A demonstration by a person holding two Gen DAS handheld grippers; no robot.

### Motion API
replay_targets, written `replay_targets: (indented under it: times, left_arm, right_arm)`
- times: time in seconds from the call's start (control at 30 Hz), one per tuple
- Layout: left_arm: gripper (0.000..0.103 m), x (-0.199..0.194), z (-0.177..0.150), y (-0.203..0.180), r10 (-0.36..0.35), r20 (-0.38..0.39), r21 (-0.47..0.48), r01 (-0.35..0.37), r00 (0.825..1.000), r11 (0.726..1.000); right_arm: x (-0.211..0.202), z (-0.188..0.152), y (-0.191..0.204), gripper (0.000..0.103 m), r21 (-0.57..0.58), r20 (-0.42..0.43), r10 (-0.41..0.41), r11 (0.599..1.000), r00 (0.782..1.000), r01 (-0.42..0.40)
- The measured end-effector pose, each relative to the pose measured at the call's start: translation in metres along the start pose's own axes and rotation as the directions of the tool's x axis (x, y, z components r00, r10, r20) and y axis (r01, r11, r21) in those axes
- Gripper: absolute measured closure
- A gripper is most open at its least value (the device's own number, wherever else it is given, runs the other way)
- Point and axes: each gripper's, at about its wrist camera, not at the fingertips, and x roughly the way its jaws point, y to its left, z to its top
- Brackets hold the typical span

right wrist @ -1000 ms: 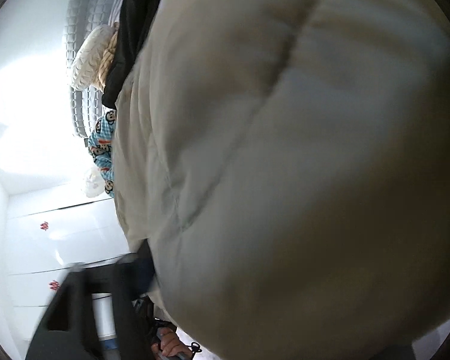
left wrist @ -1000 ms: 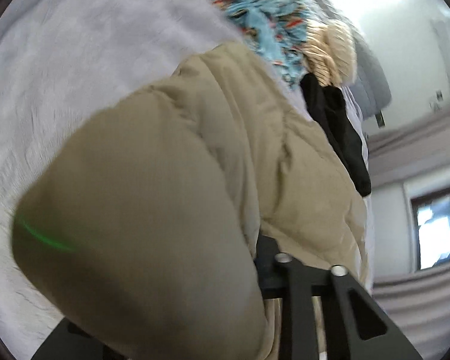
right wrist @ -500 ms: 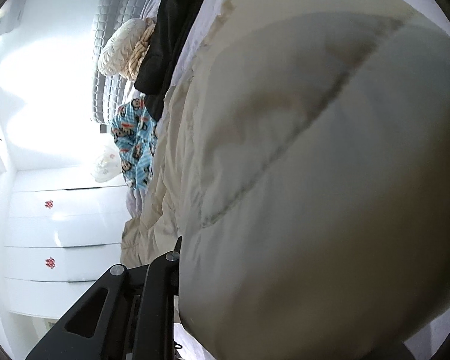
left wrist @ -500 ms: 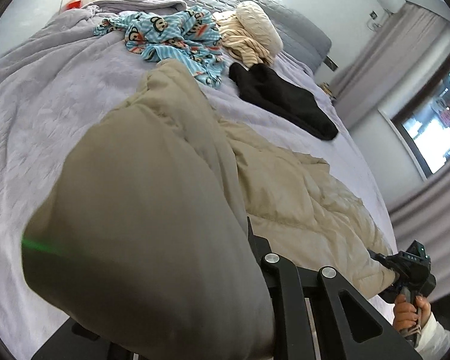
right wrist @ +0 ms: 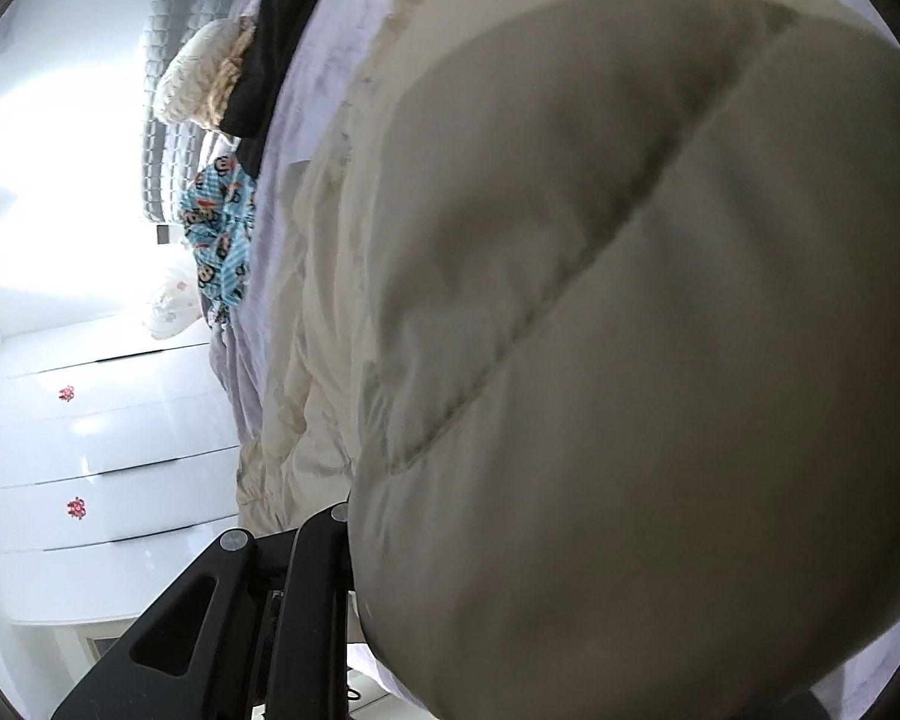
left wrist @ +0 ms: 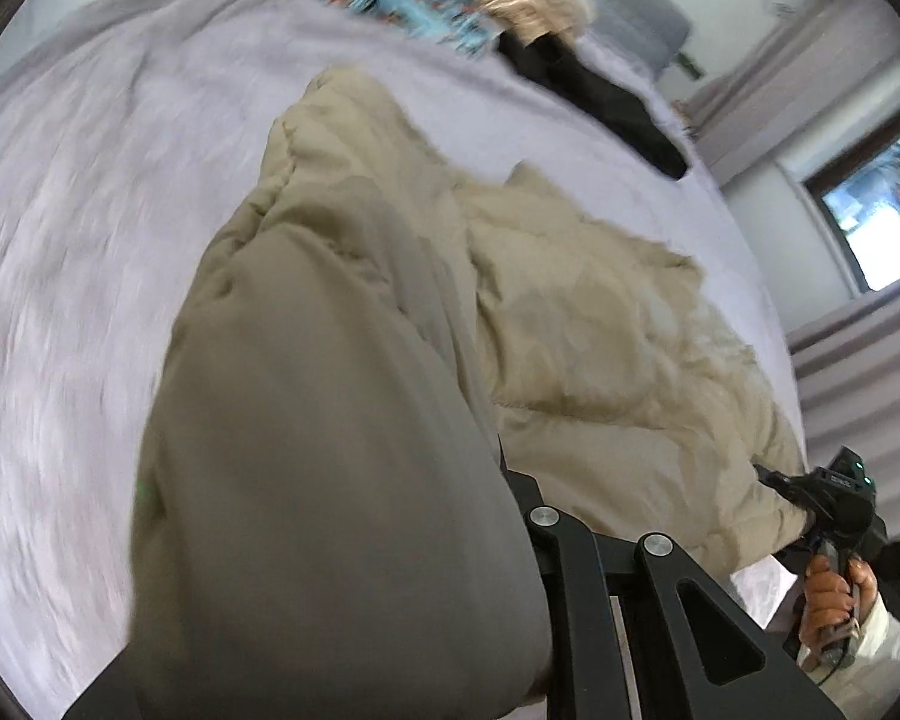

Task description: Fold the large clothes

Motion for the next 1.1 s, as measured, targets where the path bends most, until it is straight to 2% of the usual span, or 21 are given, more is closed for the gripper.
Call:
replay_targets:
  times: [0.1,0.13,0.17,0.2,0.23,0.33,0.43,0.53,0.57,0.6,0.63,0.67,0.7,0.73,0.8,0.83,0.87,0.93,1.0,1.07,1.1]
  left_arm:
    - [0.076,0.010,-0.015,0.008,0.059,-0.025,-0.044,-0.060,0.998,0.997]
    - [0.066,0.009,-0.018,0.011,0.094,-0.035,-0.061,-0.096,0.995,0.994]
    - [0.052,0.008,-0.020,0.013,0.111,-0.037,-0.075,-0.114,0.993,0.991]
    - [0.048,0.001,-0.022,0.017,0.141,-0.032,-0.099,-0.143,0.990,0.985]
    - [0.047,-0.006,-0.024,0.021,0.151,-0.024,-0.112,-0.152,0.988,0.982]
    - [0.047,-0.039,-0.030,0.036,0.174,0.003,-0.129,-0.173,0.985,0.977]
    - [0.047,-0.064,-0.027,0.051,0.192,0.042,-0.124,-0.186,0.980,0.975]
    - [0.047,-0.070,-0.017,0.068,0.106,0.023,-0.126,-0.102,0.994,0.987]
    - [0.047,-0.065,-0.012,0.073,0.063,0.000,-0.120,-0.063,0.998,0.991]
    - [0.047,-0.060,-0.009,0.076,0.035,-0.021,-0.107,-0.037,0.999,0.994]
    - [0.047,-0.054,-0.006,0.076,0.015,-0.041,-0.097,-0.019,0.999,0.995]
    - [0.047,-0.039,-0.001,0.073,-0.039,-0.091,-0.080,0.032,0.995,0.996]
    - [0.047,-0.030,0.000,0.072,-0.083,-0.135,-0.068,0.074,0.987,0.995]
    - [0.047,-0.021,0.000,0.069,-0.096,-0.176,-0.045,0.090,0.980,0.995]
    - [0.047,-0.010,0.000,0.059,-0.016,-0.224,0.053,0.028,0.974,0.998]
    - [0.048,-0.005,-0.001,0.056,0.049,-0.241,0.113,-0.022,0.969,0.993]
    - [0.053,-0.001,-0.003,0.057,0.071,-0.255,0.132,-0.038,0.964,0.991]
    - [0.053,0.003,-0.004,0.063,0.081,-0.269,0.118,-0.050,0.960,0.992]
    - [0.053,0.007,-0.005,0.071,0.092,-0.263,0.092,-0.070,0.960,0.993]
    - [0.053,0.007,-0.007,0.076,0.088,-0.258,0.064,-0.074,0.962,0.995]
    - [0.053,0.005,-0.007,0.077,0.092,-0.251,0.057,-0.081,0.963,0.995]
  right_arm:
    - [-0.002,-0.001,-0.016,0.076,-0.002,-0.006,-0.029,1.000,1.000,0.029]
    - [-0.003,-0.002,-0.018,0.074,0.002,-0.011,-0.034,0.999,0.999,0.034]
    - [-0.004,-0.002,-0.020,0.067,0.014,-0.023,-0.046,0.999,0.999,0.046]
    - [-0.007,-0.004,-0.021,0.060,0.018,-0.033,-0.071,0.997,0.997,0.072]
    - [-0.013,-0.005,-0.023,0.058,0.013,-0.042,-0.094,0.995,0.995,0.095]
    - [-0.030,-0.006,-0.011,0.054,-0.055,-0.052,-0.164,0.985,0.985,0.162]
    - [-0.062,-0.014,0.003,0.054,-0.155,0.002,-0.270,0.951,0.963,0.267]
    - [-0.101,-0.022,0.007,0.059,-0.193,0.128,-0.342,0.912,0.931,0.361]
    - [-0.108,-0.023,0.010,0.070,-0.197,0.159,-0.347,0.906,0.924,0.374]
    - [-0.118,-0.023,0.015,0.076,-0.202,0.197,-0.346,0.901,0.917,0.384]
    - [-0.119,-0.018,0.025,0.077,-0.203,0.211,-0.339,0.902,0.917,0.380]
    - [-0.122,-0.016,0.028,0.077,-0.209,0.226,-0.326,0.904,0.918,0.373]
    - [-0.120,-0.013,0.036,0.077,-0.231,0.225,-0.312,0.903,0.923,0.361]
    - [-0.120,-0.014,0.041,0.077,-0.249,0.216,-0.305,0.901,0.928,0.355]
    - [-0.109,-0.016,0.048,0.077,-0.313,0.185,-0.317,0.878,0.930,0.361]
    - [-0.098,-0.016,0.051,0.077,-0.341,0.175,-0.336,0.861,0.925,0.377]
    - [-0.088,-0.019,0.051,0.077,-0.366,0.174,-0.368,0.837,0.914,0.407]
    - [-0.062,-0.014,0.054,0.077,-0.384,0.163,-0.447,0.793,0.880,0.473]
    - [-0.050,-0.012,0.037,0.083,-0.376,0.150,-0.508,0.764,0.848,0.524]
    - [-0.039,-0.007,0.019,0.087,-0.351,0.127,-0.541,0.760,0.832,0.547]
    - [-0.035,-0.005,0.015,0.088,-0.344,0.118,-0.542,0.763,0.832,0.547]
